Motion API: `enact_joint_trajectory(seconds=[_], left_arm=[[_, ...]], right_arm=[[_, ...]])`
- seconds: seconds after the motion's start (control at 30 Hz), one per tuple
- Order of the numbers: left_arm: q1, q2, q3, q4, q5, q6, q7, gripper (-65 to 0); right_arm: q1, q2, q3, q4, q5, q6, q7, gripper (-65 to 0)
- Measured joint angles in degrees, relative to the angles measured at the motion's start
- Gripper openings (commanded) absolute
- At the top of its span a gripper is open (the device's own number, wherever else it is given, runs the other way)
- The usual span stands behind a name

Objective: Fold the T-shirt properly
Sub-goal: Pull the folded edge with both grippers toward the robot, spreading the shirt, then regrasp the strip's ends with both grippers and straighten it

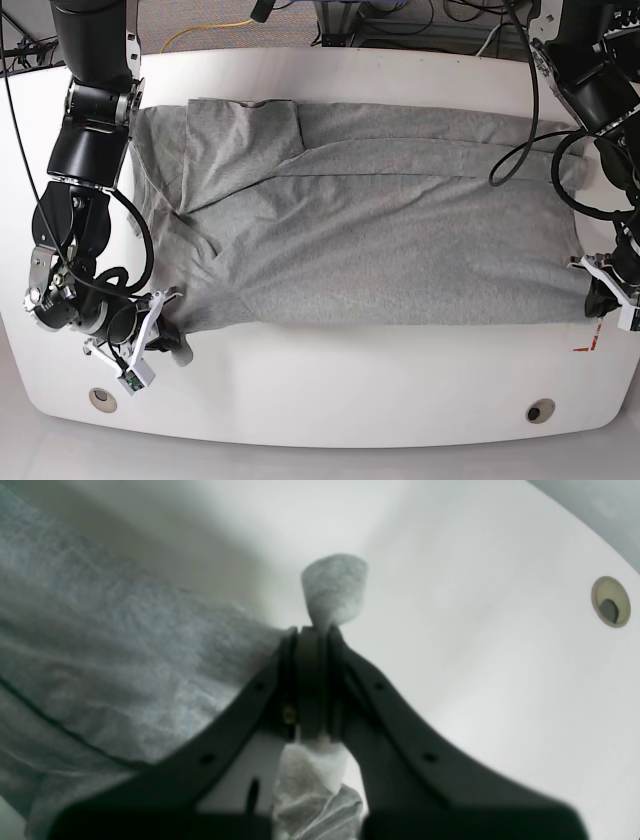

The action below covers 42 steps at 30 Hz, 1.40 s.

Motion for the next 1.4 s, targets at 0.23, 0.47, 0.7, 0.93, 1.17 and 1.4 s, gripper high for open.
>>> enact_joint_trajectory(seconds=[0.23, 0.47, 0.7, 0.93, 1.17, 1.4], left_arm=[[6.4, 0.1, -0.2, 1.9, -0.1, 0.0, 0.6, -65.0], [13.7, 0.3, -1.0, 6.3, -0.8, -0.1, -0.2, -65.0], [19.1, 0.5, -6.1, 8.3, -0.9, -0.3, 3.7, -65.0], [21.6, 0.7, -9.2, 8.5, -1.5, -0.3, 8.3, -65.0], [25.1, 0.5, -11.8, 11.0, -1.2, -0.3, 10.2, -65.0], [29.7, 0.8, -11.8, 12.1, -1.0, -0.3, 10.4, -65.0]], right_arm=[[-9.3, -0.1, 2.5, 6.5, 0.2, -0.1, -2.8, -65.0], [-18.0, -0.1, 6.8, 11.9, 3.3, 0.0, -4.1, -65.0], [-25.8, -0.1, 13.9, 14.1, 11.1, 0.0, -5.8, -65.0], [-33.6, -0.2, 16.6, 17.7, 16.9, -0.1, -6.2, -65.0], [-40.9, -0.8, 16.7, 23.9, 18.3, -0.1, -6.2, -65.0], [-46.1, -4.4, 19.6, 25.4, 18.3, -0.1, -6.0, -64.7]])
